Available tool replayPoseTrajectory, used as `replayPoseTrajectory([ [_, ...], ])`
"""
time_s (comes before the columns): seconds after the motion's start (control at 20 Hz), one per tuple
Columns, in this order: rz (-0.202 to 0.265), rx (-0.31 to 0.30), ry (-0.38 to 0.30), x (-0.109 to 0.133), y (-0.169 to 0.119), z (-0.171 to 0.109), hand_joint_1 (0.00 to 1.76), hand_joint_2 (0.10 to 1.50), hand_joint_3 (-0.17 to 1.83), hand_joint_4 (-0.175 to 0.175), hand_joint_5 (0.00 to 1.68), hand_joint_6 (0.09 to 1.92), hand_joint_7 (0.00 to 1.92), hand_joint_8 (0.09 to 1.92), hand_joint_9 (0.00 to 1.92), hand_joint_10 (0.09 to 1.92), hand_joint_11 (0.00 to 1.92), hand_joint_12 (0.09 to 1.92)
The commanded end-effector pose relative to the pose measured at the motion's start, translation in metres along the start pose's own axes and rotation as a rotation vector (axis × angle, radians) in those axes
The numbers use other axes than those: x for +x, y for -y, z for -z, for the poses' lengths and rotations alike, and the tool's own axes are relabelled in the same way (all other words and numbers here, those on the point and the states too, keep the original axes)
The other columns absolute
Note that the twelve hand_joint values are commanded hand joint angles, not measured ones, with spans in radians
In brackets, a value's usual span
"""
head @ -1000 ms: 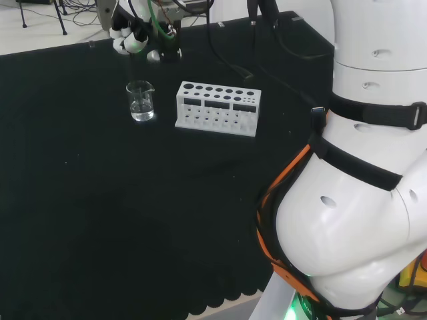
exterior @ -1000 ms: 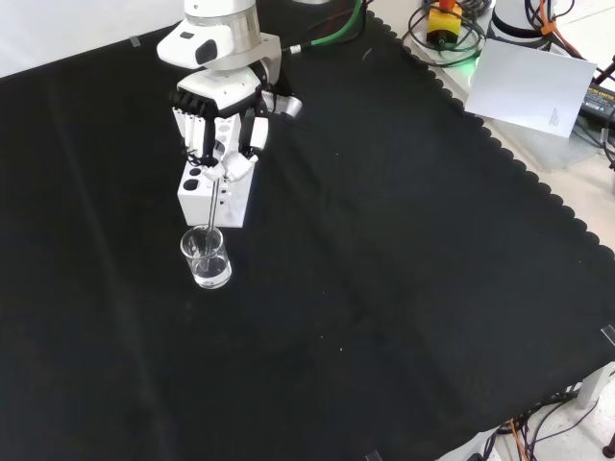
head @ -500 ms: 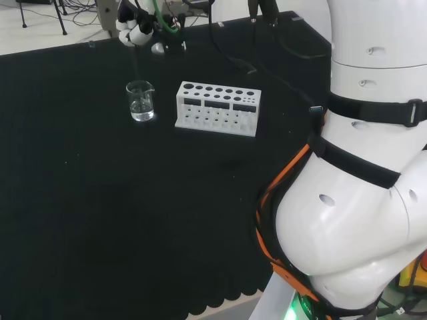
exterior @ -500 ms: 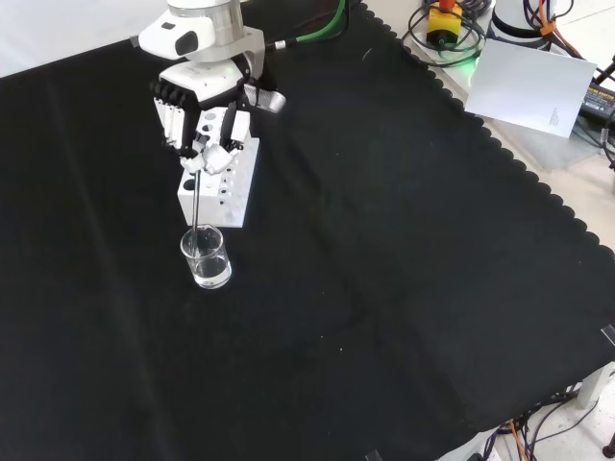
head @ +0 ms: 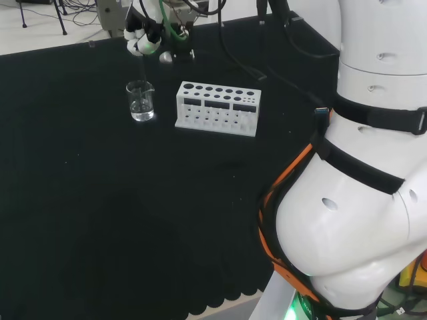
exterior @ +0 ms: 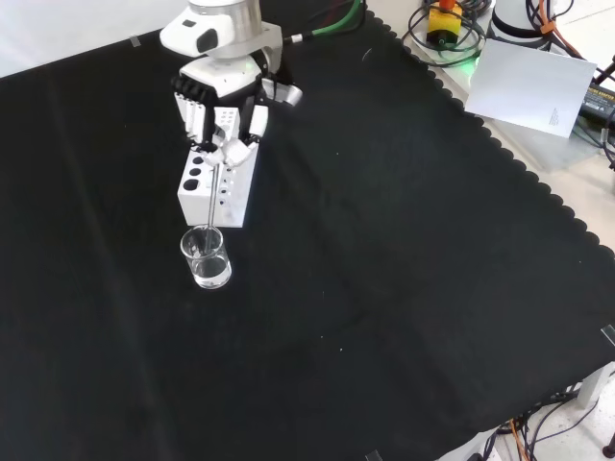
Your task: Stir in the beaker to the left of the white test tube rack with the glass rod.
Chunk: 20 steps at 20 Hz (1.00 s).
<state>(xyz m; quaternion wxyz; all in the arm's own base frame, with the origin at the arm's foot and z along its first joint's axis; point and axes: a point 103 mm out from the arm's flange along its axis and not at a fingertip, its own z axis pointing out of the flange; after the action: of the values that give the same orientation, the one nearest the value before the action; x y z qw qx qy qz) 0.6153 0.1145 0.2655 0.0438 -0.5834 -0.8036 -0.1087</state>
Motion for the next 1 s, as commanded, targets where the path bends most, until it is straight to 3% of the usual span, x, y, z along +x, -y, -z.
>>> replayPoseTrajectory([
  [0.05, 0.002, -0.012, -0.015, 0.015, -0.011, -0.002, 1.32, 0.63, 0.75, -0.175, 1.22, 0.53, 1.26, 1.01, 1.61, 0.79, 1.64, 0.79],
  [0.5, 0.038, -0.018, -0.024, 0.030, -0.039, -0.009, 1.32, 0.69, 0.66, -0.175, 1.17, 0.58, 1.24, 1.01, 1.60, 0.80, 1.64, 0.80],
  [0.7, 0.028, -0.017, -0.017, 0.023, -0.046, -0.006, 1.31, 0.73, 0.62, -0.175, 1.12, 0.64, 1.22, 1.03, 1.59, 0.83, 1.64, 0.82],
  [1.0, -0.012, -0.012, 0.003, -0.002, -0.032, -0.001, 1.31, 0.71, 0.65, -0.175, 1.14, 0.62, 1.21, 1.05, 1.58, 0.84, 1.63, 0.83],
])
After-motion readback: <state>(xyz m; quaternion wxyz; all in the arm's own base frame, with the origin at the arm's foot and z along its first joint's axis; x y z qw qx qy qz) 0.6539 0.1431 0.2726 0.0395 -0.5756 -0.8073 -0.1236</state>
